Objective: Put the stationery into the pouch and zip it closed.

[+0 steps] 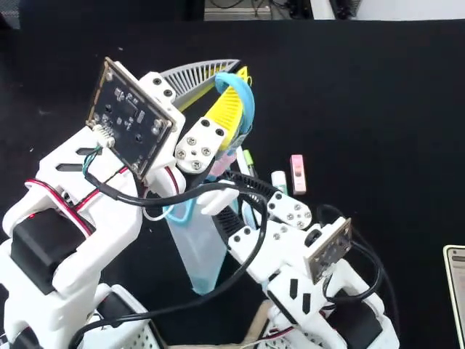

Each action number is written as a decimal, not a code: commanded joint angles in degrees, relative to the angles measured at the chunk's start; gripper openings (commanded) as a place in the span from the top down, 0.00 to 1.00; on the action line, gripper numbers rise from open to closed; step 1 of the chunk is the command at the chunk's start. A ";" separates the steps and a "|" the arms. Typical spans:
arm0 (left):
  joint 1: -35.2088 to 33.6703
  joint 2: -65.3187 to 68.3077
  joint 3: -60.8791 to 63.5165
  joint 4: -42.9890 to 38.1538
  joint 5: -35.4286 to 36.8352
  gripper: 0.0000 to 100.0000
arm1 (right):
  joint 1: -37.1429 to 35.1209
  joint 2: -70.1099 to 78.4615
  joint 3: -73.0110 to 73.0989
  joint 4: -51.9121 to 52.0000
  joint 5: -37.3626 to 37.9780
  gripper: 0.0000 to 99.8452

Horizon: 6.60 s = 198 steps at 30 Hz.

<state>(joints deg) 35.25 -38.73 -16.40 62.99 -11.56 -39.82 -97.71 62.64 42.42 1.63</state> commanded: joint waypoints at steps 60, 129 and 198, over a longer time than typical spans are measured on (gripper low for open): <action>-34.15 -15.82 14.29 18.37 34.29 0.77 | 0.09 26.68 -13.14 -21.80 5.01 0.99; -44.53 -8.97 17.27 24.79 36.75 0.77 | 4.66 52.53 -36.53 -6.33 4.66 0.99; -26.33 -48.18 59.56 -8.09 32.53 0.77 | -2.29 40.57 -22.20 -18.73 13.19 0.99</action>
<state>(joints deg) 6.77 -86.81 40.84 59.74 21.41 -41.76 -55.43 40.75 25.10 14.37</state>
